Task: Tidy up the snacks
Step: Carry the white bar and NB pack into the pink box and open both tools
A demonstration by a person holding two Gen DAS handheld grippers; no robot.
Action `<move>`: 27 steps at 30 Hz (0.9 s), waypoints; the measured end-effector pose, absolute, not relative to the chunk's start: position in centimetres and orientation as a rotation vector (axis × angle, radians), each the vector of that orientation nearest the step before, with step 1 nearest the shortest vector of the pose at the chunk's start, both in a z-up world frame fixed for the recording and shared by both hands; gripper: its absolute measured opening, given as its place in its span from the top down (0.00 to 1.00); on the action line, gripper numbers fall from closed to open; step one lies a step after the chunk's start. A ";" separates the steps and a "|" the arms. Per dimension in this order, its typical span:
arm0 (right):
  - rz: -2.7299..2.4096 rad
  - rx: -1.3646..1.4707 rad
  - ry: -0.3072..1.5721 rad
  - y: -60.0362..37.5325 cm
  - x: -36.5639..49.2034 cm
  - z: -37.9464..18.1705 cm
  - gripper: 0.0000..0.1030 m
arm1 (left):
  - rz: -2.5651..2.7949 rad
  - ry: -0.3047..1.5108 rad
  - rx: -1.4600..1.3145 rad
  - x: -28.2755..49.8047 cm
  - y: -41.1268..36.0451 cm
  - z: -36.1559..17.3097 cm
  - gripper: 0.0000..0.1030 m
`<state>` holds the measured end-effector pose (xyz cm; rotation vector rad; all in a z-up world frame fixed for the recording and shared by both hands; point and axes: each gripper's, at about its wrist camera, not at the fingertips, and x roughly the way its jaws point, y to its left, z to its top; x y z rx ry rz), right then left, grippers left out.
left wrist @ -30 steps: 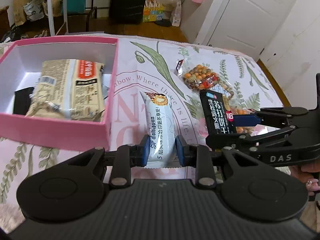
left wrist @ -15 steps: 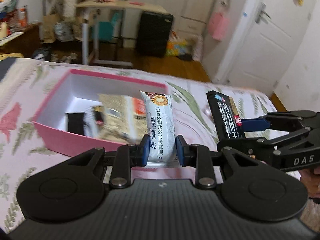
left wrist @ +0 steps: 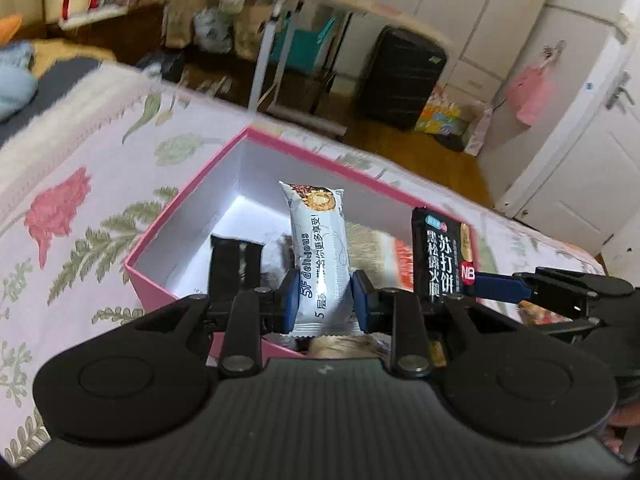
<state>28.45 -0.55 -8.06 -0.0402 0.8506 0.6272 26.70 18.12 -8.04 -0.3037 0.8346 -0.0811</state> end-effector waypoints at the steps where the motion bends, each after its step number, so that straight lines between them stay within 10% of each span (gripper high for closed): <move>1: 0.629 -0.055 0.860 0.1 29.0 -8.5 0.35 | -0.078 0.856 -0.306 27.6 18.4 -8.7 0.74; 27: 0.538 0.054 0.845 -9.3 24.0 -2.3 0.28 | -0.108 0.857 -0.228 23.9 15.6 -5.1 0.60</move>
